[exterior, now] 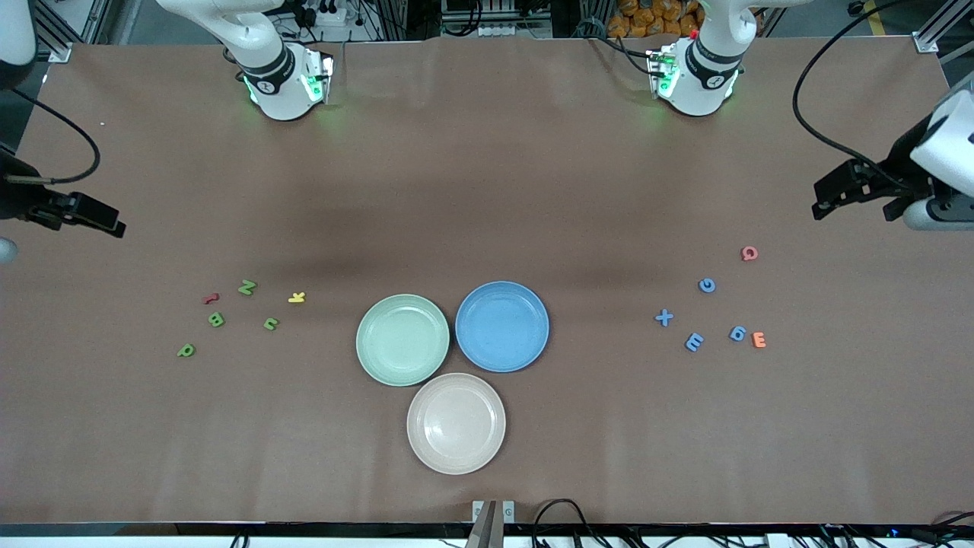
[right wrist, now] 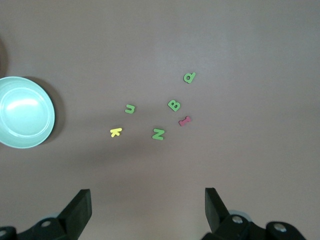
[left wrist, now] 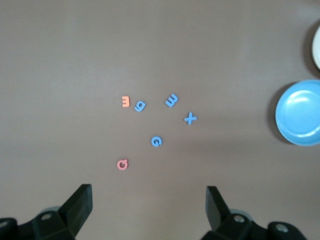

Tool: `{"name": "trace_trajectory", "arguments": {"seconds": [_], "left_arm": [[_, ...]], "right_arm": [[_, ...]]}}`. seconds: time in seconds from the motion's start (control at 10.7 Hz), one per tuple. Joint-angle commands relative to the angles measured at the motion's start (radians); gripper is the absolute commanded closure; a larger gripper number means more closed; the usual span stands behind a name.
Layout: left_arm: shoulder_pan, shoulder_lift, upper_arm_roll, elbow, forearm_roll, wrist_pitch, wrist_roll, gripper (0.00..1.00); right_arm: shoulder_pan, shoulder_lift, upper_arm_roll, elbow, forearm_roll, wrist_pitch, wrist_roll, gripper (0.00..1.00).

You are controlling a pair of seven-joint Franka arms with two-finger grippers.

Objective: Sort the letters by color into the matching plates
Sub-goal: 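Move both grippers down toward the letter groups beside the plates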

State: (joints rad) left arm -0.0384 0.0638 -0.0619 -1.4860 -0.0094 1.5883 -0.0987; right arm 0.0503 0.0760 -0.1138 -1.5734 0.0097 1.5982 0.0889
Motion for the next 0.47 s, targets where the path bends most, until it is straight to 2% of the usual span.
{"name": "trace_trajectory", "arguments": {"seconds": [0.0, 0.19, 0.37], "left_arm": [[0.012, 0.056, -0.003, -0.011, 0.008, 0.028, -0.070, 0.00], [0.021, 0.051, -0.004, -0.087, 0.000, 0.108, -0.072, 0.00], [0.022, 0.050, -0.007, -0.183, 0.000, 0.176, -0.052, 0.00]], "right_arm": [[-0.004, -0.010, 0.002, -0.127, 0.018, 0.110, 0.080, 0.00], [-0.009, -0.009, 0.002, -0.222, 0.027, 0.210, 0.185, 0.00], [-0.010, 0.011, 0.002, -0.302, 0.082, 0.317, 0.268, 0.00]]}}
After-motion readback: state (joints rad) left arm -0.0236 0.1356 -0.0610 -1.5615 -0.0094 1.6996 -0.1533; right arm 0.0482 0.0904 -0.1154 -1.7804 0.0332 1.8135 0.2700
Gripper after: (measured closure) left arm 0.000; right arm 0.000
